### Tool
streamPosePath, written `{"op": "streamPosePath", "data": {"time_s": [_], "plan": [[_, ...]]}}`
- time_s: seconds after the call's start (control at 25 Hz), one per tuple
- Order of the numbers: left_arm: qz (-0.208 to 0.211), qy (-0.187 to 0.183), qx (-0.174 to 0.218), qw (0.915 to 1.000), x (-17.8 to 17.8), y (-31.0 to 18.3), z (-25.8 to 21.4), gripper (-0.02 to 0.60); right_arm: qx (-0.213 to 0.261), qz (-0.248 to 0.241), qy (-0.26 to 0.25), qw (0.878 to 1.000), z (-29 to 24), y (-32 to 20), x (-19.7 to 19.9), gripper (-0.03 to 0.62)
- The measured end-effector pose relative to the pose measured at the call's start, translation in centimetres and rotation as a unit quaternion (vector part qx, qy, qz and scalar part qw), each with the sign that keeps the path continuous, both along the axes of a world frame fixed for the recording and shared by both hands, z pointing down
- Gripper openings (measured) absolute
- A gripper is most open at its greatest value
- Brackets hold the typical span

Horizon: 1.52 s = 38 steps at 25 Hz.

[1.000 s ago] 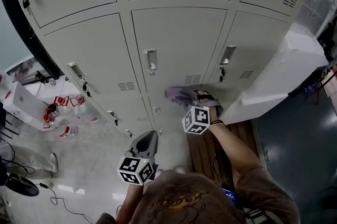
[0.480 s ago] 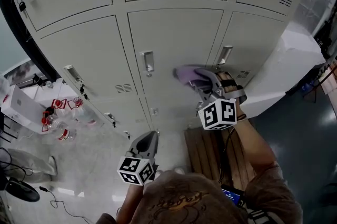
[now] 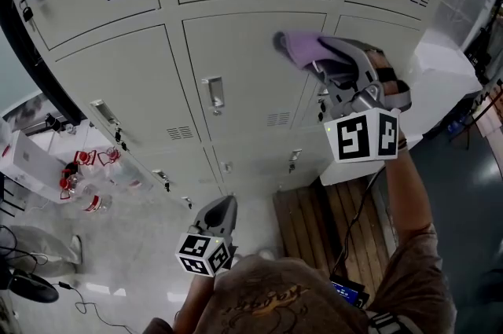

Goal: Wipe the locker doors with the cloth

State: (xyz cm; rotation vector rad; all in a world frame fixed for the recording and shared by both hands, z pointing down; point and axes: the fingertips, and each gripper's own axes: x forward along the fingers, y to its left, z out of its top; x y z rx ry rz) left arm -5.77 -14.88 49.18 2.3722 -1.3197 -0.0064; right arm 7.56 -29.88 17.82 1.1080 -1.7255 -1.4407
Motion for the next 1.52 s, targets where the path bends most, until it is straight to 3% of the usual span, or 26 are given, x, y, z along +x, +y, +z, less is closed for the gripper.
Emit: {"op": "streamPosePath", "data": {"time_s": [0.28,0.48,0.96,1.52], "plan": [[-0.004,-0.001,0.000,1.0000,-0.1,-0.2,0.0,0.004,0.055,0.025,-0.006,0.998,-5.4,-1.5,1.4,0.054],[-0.005,-0.003,-0.002,1.0000,-0.1,-0.2,0.0,0.004,0.067,0.045,0.010,0.997,-4.9,-4.1,1.5,0.054],[-0.013,-0.006,-0.010,0.9998,-0.7,-0.7,0.5,0.003,0.038,0.036,-0.006,0.999,-1.0,-5.9,1.1,0.052],[0.003,-0.008,-0.014,0.9999,0.4,-0.8,0.6,0.003,-0.035,0.032,0.023,0.999,9.4,-6.1,0.7,0.052]]}}
